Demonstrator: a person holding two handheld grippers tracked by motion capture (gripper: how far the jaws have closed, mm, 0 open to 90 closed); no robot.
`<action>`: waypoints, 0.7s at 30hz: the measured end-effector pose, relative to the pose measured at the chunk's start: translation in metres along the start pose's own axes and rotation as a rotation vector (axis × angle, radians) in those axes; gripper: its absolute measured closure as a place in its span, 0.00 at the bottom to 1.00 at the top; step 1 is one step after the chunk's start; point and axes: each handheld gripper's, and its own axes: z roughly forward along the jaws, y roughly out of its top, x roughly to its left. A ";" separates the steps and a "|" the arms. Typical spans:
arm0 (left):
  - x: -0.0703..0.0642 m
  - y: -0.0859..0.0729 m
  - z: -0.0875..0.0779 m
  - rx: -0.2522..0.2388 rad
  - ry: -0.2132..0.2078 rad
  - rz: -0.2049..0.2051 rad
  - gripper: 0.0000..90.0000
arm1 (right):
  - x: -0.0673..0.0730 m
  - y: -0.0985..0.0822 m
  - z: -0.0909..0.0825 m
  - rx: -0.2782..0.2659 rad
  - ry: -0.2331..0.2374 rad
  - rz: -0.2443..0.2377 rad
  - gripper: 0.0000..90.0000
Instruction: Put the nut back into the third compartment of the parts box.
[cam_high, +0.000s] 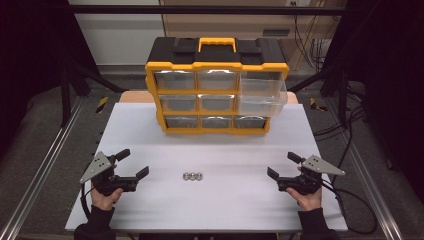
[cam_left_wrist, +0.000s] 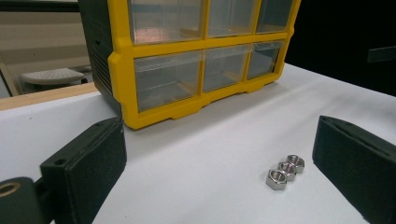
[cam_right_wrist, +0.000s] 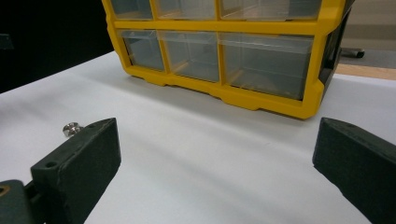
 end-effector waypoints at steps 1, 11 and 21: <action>0.000 0.000 0.000 0.000 0.001 -0.001 0.03 | 0.000 0.000 0.000 0.000 0.000 0.000 0.02; 0.001 -0.001 0.001 0.012 0.015 -0.003 0.03 | 0.004 0.005 0.002 -0.010 -0.001 -0.006 0.02; 0.001 -0.002 0.002 0.018 0.020 0.002 0.04 | 0.022 0.019 0.018 0.020 0.015 -0.052 0.04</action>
